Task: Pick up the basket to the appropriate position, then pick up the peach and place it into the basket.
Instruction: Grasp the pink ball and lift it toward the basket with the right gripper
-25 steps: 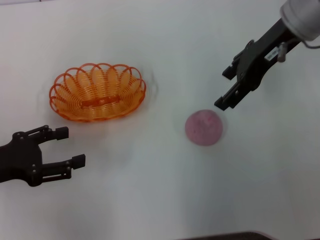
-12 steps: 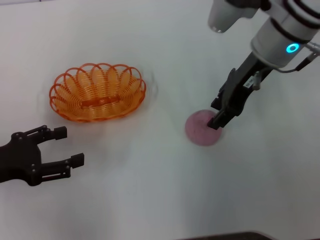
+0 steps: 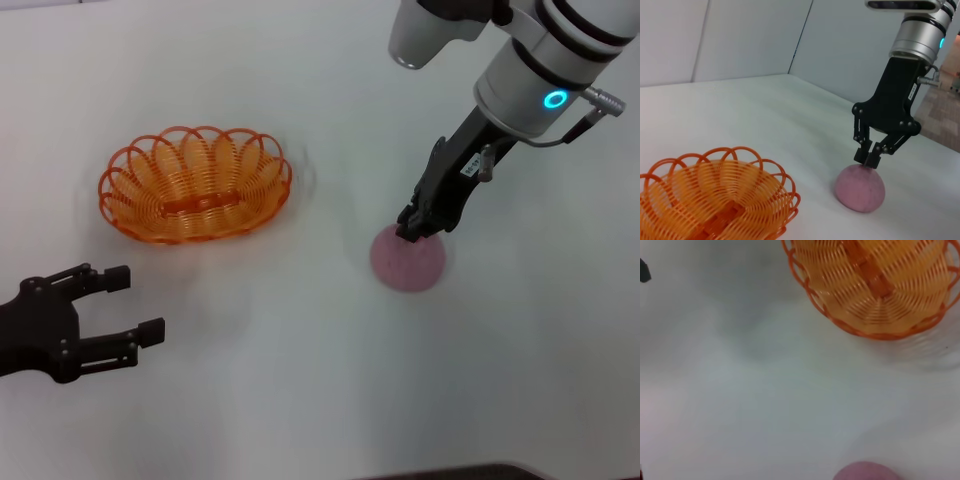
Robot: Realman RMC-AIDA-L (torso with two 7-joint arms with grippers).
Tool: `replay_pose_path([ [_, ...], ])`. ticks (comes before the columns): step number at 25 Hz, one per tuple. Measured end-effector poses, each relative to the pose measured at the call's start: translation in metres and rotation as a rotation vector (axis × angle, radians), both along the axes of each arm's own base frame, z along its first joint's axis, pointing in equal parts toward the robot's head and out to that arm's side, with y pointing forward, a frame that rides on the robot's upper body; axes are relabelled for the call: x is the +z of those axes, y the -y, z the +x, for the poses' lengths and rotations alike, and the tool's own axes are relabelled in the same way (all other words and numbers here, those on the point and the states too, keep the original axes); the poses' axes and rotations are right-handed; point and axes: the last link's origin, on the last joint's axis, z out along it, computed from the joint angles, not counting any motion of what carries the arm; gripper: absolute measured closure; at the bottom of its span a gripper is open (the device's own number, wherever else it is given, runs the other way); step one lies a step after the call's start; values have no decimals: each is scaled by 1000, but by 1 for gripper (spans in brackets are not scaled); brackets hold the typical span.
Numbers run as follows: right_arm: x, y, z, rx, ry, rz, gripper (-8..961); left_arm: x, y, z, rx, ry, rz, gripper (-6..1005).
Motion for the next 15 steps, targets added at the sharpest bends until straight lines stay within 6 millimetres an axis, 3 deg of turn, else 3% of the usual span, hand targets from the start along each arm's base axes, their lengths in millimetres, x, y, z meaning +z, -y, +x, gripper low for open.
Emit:
replay_pose_path([
  [11, -5, 4, 2, -8, 26, -20, 889, -1, 4, -3, 12, -4, -5, 128],
  [15, -5, 4, 3, -9, 23, -18, 898, -1, 5, -4, 15, -11, -13, 128],
])
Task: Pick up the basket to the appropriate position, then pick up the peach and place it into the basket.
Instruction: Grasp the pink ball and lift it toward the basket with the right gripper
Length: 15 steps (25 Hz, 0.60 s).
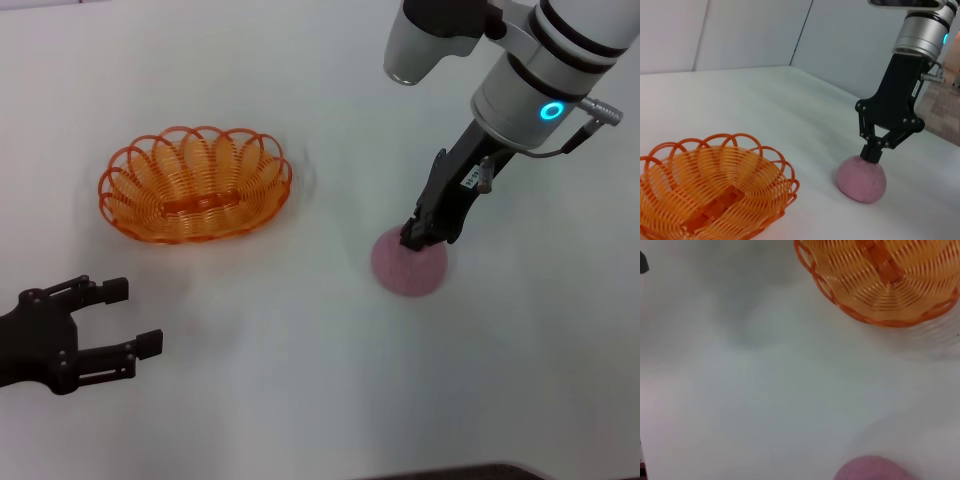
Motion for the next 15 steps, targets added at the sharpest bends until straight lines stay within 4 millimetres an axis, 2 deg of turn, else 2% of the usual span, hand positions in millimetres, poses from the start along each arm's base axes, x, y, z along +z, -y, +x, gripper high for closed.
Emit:
replay_pose_path([
  [15, 0, 0, -1, 11, 5, -1, 893, 1, 0, -1, 8, -1, 7, 129],
])
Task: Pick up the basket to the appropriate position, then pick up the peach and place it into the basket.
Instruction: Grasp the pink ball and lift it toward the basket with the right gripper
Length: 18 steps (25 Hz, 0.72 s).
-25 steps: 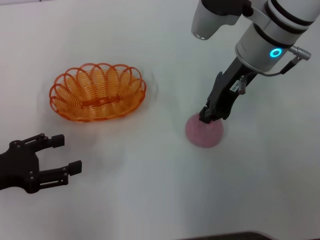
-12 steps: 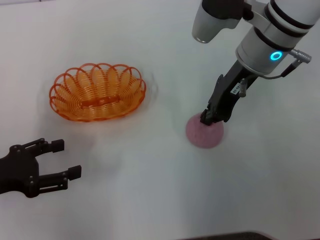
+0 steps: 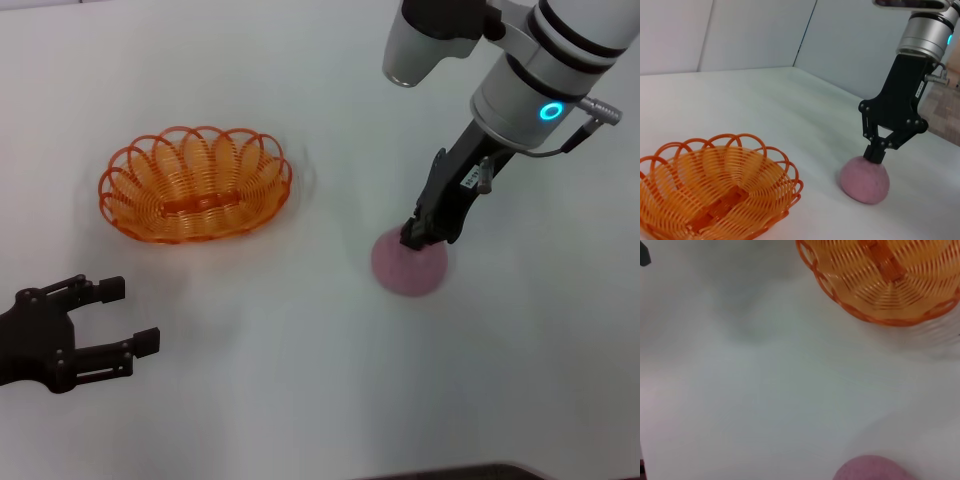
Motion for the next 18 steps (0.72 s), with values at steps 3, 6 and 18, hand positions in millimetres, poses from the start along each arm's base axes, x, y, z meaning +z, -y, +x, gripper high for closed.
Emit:
replay_pose_path([
  [3, 1, 0, -2, 5, -8, -2, 884, 0, 0, 0, 0, 0, 0, 129],
  [6, 4, -1, -5, 15, -13, 1, 876, 0, 0, 0, 0, -1, -1, 129],
  [18, 9, -1, -11, 33, -18, 2, 840, 0, 0, 0, 0, -2, -3, 129],
])
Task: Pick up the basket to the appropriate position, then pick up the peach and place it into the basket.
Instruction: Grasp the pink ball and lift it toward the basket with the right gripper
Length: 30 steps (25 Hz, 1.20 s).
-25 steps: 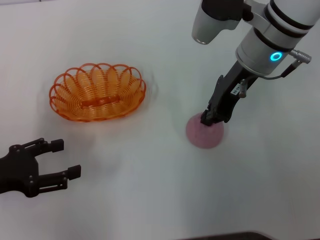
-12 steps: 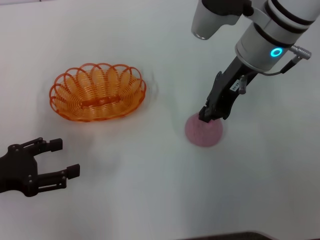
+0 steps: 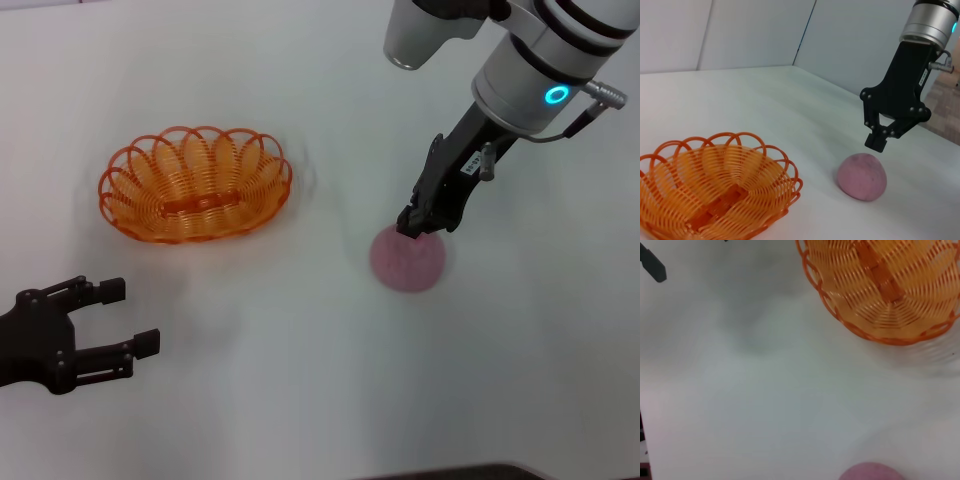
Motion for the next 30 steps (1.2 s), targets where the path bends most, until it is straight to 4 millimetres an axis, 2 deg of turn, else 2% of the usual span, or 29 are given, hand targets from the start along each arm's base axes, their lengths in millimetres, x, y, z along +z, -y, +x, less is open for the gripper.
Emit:
replay_pose_path([
  [17, 3, 2, -3, 23, 12, -17, 790, 0, 0, 0, 3, 3, -2, 130],
  [22, 2, 0, 0, 25, 27, -7, 587, 0, -1, 1, 2, 3, -2, 130],
  [30, -7, -1, 5, 39, 69, 2, 595, -1, -1, 1, 4, 4, -2, 130],
])
